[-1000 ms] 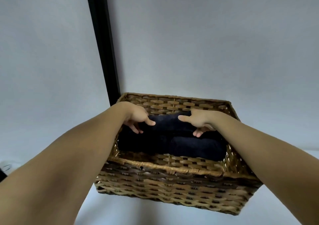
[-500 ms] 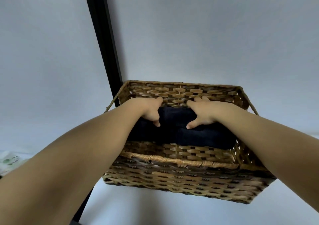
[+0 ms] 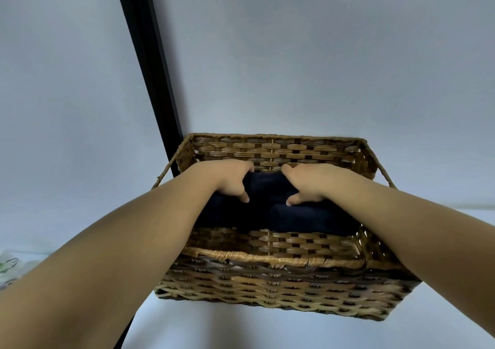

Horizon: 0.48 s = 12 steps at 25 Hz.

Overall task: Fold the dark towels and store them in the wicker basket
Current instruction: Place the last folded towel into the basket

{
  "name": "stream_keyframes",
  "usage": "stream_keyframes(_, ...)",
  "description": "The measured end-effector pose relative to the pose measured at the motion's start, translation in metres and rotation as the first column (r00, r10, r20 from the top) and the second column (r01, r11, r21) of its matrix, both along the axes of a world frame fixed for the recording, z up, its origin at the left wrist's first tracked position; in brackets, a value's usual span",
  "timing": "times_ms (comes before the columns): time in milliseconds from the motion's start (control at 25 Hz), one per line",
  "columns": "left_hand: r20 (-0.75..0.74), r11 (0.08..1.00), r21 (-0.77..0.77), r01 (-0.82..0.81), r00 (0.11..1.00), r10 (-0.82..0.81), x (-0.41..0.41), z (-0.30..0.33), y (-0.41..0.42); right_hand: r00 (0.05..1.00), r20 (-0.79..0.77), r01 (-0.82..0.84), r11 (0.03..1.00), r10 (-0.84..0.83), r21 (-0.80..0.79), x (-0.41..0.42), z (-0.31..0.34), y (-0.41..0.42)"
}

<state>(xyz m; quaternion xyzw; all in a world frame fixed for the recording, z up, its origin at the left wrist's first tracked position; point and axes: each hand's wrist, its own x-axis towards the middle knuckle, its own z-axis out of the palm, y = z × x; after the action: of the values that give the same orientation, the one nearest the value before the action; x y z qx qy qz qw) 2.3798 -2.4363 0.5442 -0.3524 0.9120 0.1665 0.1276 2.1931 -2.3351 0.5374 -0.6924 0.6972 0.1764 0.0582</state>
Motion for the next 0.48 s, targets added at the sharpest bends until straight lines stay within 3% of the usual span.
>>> stream_keyframes(120, -0.035, 1.0, -0.015, 0.022, 0.999, -0.022, 0.003, 0.003, 0.001, 0.996, -0.006, -0.095, 0.991, 0.094, -0.094, -0.002, 0.008, 0.003)
stream_keyframes(200, -0.134, 0.996, -0.071, 0.048, 0.989, -0.057, 0.005, 0.007, 0.001, 0.985, 0.025, -0.162, 0.967, 0.171, -0.197, -0.002, 0.01, 0.002)
stream_keyframes(280, -0.223, 0.99, -0.124, 0.063, 0.971, -0.089, 0.003, 0.009, 0.0, 0.979, 0.085, -0.169, 0.969, 0.186, -0.18, 0.001, 0.007, -0.001)
stream_keyframes(480, -0.163, 0.986, -0.134, 0.098, 0.979, -0.119, -0.004, 0.003, -0.001, 0.983, 0.069, -0.159, 0.978, 0.169, -0.138, 0.004, -0.006, -0.008)
